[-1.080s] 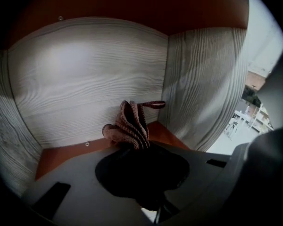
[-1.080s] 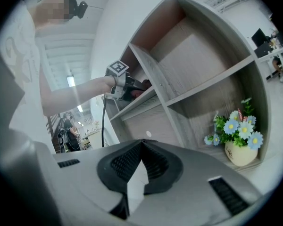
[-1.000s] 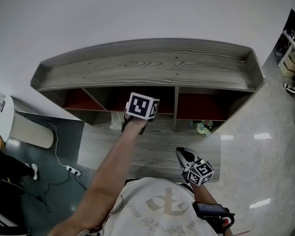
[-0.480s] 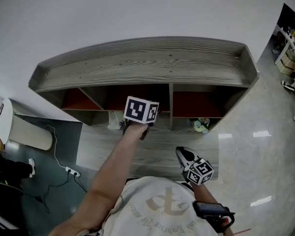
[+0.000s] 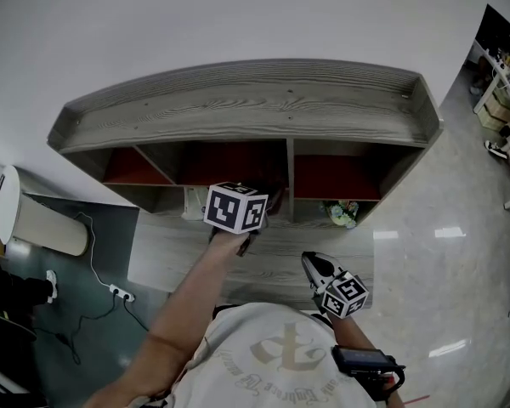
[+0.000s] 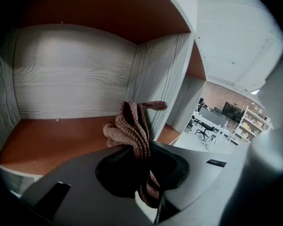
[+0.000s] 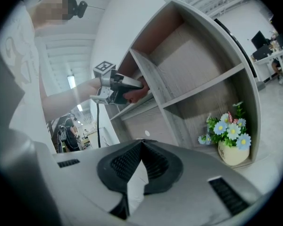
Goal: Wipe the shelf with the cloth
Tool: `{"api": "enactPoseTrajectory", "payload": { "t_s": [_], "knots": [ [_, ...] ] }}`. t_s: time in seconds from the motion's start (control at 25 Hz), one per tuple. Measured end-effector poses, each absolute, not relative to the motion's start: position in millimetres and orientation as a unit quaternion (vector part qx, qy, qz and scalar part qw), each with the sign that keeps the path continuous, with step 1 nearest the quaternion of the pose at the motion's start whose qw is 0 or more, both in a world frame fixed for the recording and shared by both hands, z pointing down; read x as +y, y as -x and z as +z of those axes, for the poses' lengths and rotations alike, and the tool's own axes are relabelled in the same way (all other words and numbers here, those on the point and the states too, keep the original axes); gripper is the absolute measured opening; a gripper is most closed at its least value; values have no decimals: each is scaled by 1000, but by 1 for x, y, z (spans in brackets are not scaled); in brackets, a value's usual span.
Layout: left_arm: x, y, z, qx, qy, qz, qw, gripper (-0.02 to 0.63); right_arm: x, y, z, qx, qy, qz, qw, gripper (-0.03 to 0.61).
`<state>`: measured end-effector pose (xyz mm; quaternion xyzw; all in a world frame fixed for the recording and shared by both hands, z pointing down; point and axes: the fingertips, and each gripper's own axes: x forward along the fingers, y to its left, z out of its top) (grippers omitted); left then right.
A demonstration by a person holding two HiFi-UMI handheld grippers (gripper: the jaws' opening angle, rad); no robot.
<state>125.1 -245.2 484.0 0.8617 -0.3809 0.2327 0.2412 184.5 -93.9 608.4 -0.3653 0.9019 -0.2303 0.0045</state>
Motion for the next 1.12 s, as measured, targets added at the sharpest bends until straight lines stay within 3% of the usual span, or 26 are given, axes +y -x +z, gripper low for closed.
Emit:
{"api": "enactPoseTrajectory", "payload": {
  "t_s": [0.48,1.12],
  "knots": [
    [-189,-148,497,-344,-894,178,227,74,-88,-206,610,896,381,-229,8,5],
    [-192,-291,509,-275,-918,221,179,75,-65,-258,619,865,440,-240,28,5]
  ]
}}
